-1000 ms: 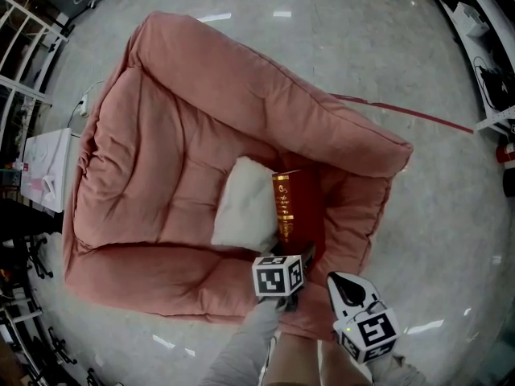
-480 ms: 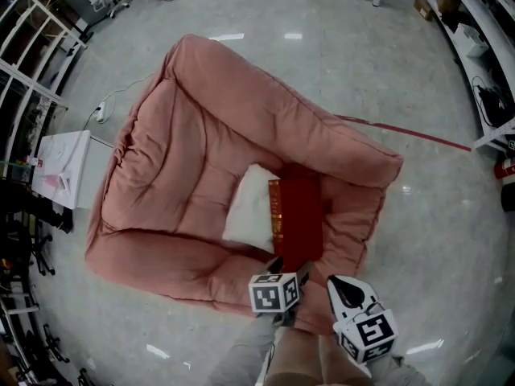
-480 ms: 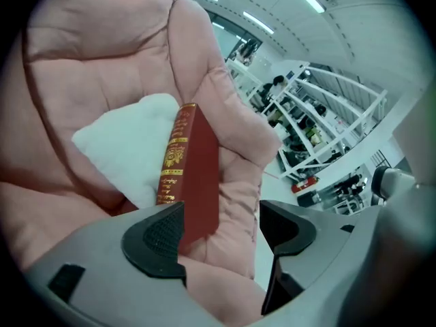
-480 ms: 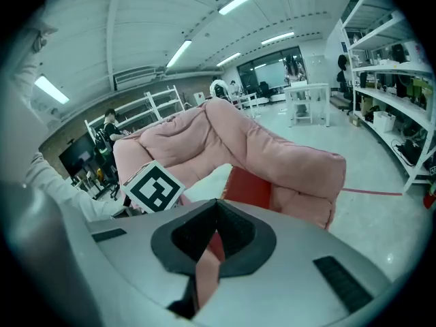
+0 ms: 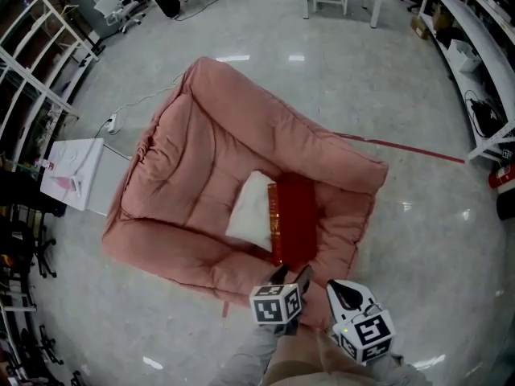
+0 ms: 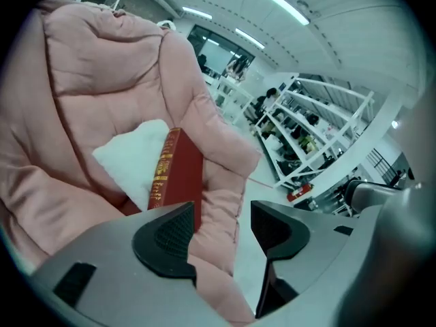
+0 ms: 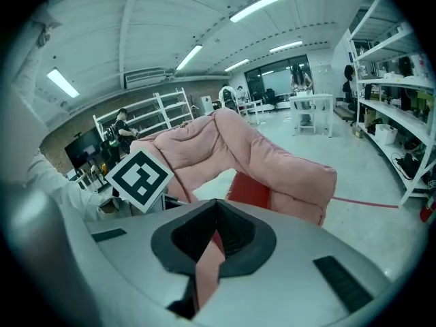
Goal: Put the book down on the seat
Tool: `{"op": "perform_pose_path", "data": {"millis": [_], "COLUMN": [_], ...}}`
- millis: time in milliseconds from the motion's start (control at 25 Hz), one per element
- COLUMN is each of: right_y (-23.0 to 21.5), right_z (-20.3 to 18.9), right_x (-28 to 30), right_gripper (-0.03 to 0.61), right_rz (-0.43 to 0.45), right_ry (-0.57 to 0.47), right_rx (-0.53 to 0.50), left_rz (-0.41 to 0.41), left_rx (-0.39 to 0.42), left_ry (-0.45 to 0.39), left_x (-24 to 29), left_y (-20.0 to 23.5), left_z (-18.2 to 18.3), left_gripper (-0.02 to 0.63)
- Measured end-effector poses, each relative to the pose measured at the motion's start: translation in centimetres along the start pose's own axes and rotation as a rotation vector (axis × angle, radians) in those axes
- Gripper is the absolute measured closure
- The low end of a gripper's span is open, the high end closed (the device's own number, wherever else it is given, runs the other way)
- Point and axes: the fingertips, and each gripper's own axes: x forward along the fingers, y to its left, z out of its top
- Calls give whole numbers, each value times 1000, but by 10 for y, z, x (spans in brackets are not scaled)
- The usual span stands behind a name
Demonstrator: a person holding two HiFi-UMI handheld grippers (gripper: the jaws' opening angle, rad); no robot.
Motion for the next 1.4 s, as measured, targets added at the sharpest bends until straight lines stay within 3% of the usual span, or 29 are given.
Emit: {"op": "perform_pose_path", "data": {"millis": [200,560,880,1400], "right_y": [1,17,28,42], "right_z": [-1,10,7,13], "right_x": [-27,-62,-90,-125], "right_gripper": [574,574,574,574], "right_rz": [10,39,75,120], "right_ry": [-9,-55,-92,-138], "right_rx": [-28,-83,-102,-160], "left_rz": [3,20,31,49], "left_rx": [37,101,175,169], "left_ry": [-17,-141,-212,-304], "left_x": [-23,-86,-136,-192], "left_y": [-28,-68,-102,-124], "left_z": [-5,3,-7,-15], "left_gripper": [384,521,598,607]}}
